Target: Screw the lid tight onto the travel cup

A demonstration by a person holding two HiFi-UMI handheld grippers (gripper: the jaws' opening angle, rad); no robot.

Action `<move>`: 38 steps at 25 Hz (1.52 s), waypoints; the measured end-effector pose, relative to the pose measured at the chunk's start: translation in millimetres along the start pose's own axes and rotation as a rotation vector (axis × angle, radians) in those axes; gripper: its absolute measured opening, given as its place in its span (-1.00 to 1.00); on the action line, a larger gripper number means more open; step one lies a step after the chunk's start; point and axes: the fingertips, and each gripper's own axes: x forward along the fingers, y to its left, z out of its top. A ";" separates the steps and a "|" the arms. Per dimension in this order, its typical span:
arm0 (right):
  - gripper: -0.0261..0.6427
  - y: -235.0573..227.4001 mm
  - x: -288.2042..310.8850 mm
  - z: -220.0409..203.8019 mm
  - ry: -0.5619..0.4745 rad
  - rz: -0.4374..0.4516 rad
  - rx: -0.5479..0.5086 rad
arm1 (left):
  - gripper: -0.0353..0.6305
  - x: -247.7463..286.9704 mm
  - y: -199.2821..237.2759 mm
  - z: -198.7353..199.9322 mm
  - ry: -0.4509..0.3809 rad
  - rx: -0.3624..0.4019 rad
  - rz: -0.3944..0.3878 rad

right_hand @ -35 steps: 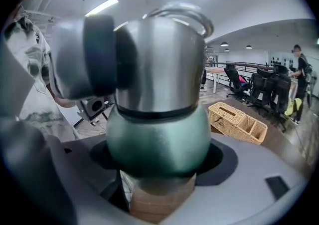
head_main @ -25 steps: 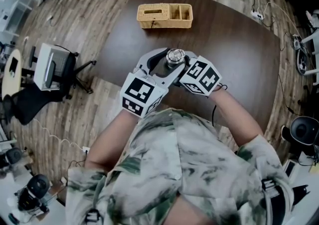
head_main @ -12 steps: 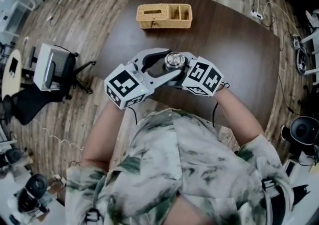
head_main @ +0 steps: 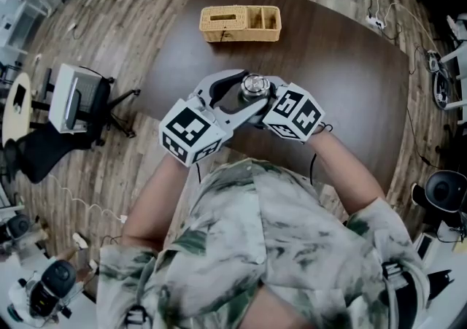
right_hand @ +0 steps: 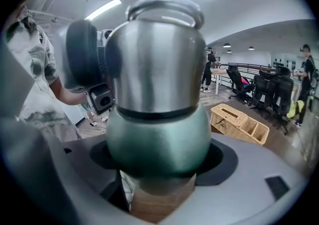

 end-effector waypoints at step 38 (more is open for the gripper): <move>0.29 12.5 -4.2 -3.4 -0.004 0.051 -0.031 | -0.16 -3.9 -8.7 -7.9 -0.007 0.003 -0.113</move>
